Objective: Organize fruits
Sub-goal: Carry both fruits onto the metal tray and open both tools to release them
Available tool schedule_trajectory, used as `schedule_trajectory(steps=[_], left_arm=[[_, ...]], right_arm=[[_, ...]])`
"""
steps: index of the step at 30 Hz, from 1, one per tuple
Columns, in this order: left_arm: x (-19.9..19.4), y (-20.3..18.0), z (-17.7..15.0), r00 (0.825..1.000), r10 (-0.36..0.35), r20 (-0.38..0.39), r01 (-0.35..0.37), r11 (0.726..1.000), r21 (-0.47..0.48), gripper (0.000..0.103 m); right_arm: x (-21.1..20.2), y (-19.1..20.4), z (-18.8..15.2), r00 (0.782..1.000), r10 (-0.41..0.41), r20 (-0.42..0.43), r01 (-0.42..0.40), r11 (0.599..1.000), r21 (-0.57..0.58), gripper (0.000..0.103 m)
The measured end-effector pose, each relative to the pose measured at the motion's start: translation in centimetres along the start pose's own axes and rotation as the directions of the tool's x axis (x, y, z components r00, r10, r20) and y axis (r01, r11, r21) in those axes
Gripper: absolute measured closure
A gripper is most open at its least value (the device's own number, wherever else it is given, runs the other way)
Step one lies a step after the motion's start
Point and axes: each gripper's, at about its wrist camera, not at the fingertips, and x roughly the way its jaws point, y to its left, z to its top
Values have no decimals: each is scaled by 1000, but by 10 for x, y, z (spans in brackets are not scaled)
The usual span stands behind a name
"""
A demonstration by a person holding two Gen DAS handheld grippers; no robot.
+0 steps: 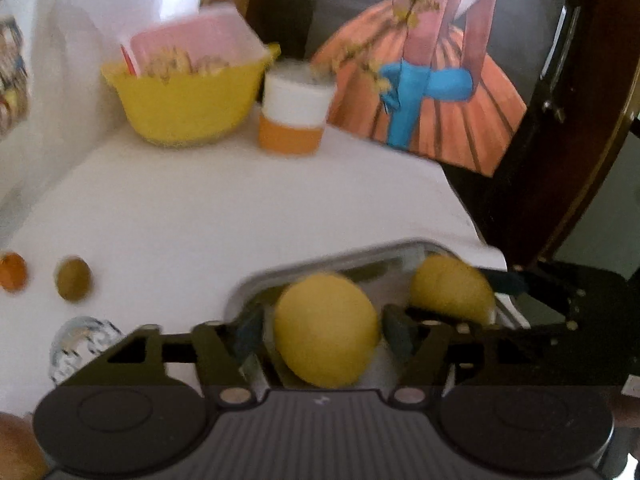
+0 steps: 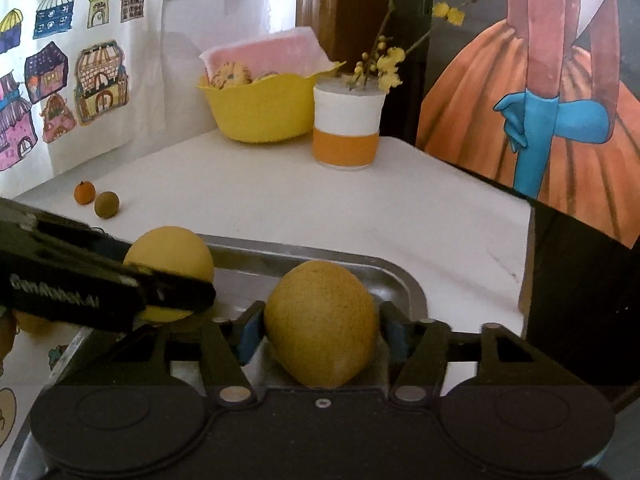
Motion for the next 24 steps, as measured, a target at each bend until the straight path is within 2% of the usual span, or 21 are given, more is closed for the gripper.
schedule_trajectory(steps=[4,9,11,18,24], left_arm=[[-19,-3,4,999,1,47,-1,1000,-13,19],[-46,-3,3,995,26,92,-23,999,-35,3],[-60,-4,1,993,43,111,-40,999,-36,1],[-114,-4,-13,982,114,148,-109,993,-44,1],[-165,-3,-37,979,128,156,-124,992,-37,1]], right_arm=[[-13,0,1,1000,-14,23,14,1000,9,20],[-42,4,3,996,-38,83,36,999,23,7],[-56,7,4,993,-49,110,46,998,30,3],[-111,26,2,980,-108,167,106,994,24,1],[-163,52,-10,972,-120,202,118,993,18,1]])
